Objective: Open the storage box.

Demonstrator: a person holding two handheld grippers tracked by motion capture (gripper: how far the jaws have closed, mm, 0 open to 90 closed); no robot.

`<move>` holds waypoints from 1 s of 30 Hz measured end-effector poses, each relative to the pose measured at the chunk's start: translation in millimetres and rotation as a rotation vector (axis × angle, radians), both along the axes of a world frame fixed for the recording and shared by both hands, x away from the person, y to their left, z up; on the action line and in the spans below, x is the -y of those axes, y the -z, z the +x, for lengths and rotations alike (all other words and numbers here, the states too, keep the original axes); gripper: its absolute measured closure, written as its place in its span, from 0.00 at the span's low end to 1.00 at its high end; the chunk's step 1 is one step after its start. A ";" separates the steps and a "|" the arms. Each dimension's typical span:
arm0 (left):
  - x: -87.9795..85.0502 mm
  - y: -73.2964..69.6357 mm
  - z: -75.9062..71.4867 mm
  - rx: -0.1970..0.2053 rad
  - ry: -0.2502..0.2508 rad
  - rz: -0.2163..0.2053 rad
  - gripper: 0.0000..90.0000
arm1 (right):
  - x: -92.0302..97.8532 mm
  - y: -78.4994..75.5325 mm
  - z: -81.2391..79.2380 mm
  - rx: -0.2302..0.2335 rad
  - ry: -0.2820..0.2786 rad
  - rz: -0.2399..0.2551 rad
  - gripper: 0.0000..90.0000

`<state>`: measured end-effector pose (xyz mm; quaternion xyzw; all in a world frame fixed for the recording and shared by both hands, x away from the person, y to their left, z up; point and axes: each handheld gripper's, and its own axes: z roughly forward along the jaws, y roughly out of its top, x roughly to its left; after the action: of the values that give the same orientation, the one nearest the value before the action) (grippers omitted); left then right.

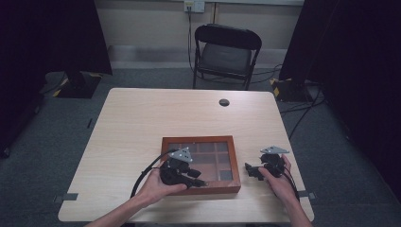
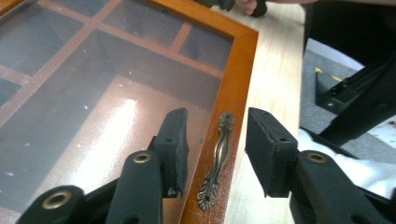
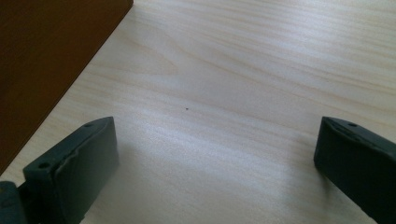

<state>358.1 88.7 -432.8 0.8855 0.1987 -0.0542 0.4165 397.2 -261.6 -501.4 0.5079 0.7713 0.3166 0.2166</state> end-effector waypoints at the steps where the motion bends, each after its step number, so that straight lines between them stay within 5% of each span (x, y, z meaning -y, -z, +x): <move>1: -0.4 -0.5 -0.4 0.004 0.016 0.012 0.68 | 0.0 0.0 0.0 -0.001 0.000 0.001 0.00; 14: 0.1 2.2 -13.6 0.106 0.015 0.028 0.86 | 0.0 0.0 -0.1 0.000 0.000 0.000 0.00; 24: 0.6 2.6 -15.9 0.126 -0.002 0.035 0.88 | 0.1 0.0 -0.1 0.000 -0.001 -0.001 0.00; 30: 0.4 3.9 -14.0 0.090 -0.015 0.008 0.89 | 0.0 0.0 -0.1 0.000 0.000 -0.001 0.00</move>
<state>344.0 88.4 -436.7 0.8871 0.1866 -0.0102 0.4221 397.1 -261.7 -501.4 0.5077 0.7716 0.3163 0.2166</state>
